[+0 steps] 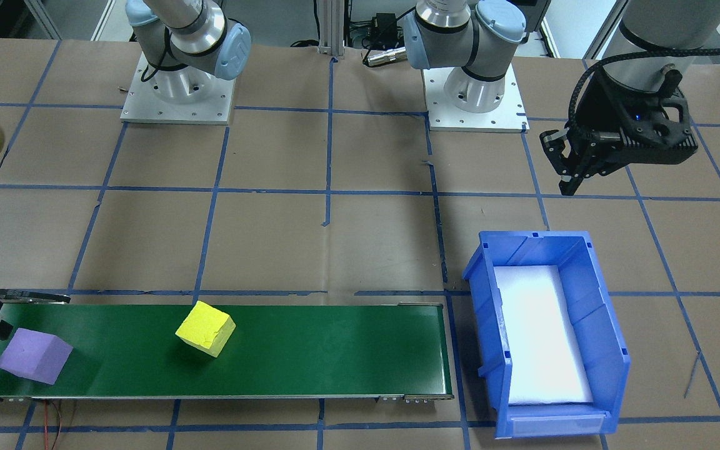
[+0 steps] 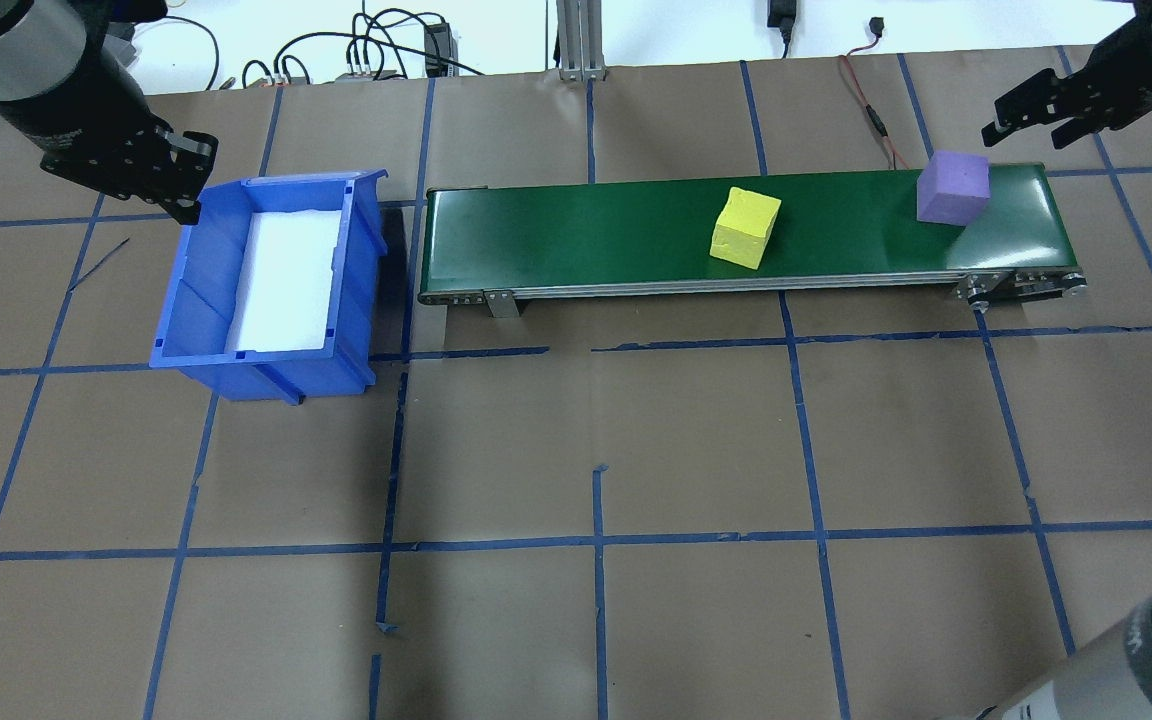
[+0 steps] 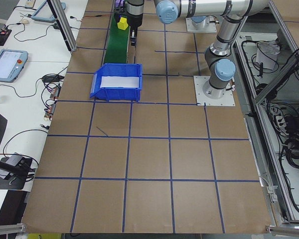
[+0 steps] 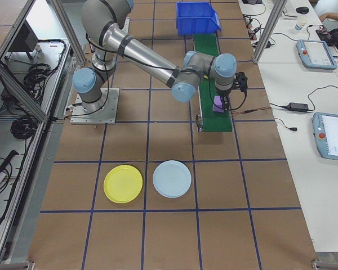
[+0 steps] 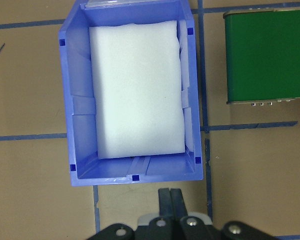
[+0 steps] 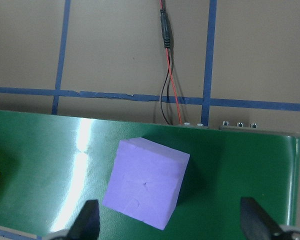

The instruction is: Move block left to right into plate

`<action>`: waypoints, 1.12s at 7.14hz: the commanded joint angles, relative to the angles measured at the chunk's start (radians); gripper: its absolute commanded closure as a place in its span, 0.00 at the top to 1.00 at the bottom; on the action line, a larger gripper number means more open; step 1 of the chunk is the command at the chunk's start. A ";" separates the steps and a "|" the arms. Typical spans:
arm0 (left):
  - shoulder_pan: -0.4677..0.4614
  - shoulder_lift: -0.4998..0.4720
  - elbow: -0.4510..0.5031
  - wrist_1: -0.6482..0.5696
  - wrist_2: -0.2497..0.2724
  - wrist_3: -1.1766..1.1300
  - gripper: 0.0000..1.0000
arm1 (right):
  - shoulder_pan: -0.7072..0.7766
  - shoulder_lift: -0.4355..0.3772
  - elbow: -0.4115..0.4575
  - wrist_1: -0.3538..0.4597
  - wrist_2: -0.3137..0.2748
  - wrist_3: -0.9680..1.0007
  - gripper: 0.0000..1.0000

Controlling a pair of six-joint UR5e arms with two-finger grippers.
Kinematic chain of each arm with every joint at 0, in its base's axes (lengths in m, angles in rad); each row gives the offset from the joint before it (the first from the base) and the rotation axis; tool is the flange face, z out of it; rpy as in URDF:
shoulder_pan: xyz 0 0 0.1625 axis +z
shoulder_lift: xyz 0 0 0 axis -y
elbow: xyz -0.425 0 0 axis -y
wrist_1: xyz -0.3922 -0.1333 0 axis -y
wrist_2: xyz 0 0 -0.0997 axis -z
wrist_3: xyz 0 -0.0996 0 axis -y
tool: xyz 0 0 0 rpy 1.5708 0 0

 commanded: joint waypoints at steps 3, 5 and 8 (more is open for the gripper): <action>0.000 -0.001 -0.001 0.003 -0.005 -0.001 0.00 | -0.008 0.090 0.002 -0.007 0.074 0.017 1.00; 0.000 -0.001 -0.001 0.004 -0.008 -0.003 0.00 | -0.008 0.112 0.005 -0.033 0.096 0.015 0.93; 0.000 -0.001 0.000 0.006 -0.011 -0.006 0.00 | -0.009 0.109 0.045 -0.111 0.069 0.014 0.47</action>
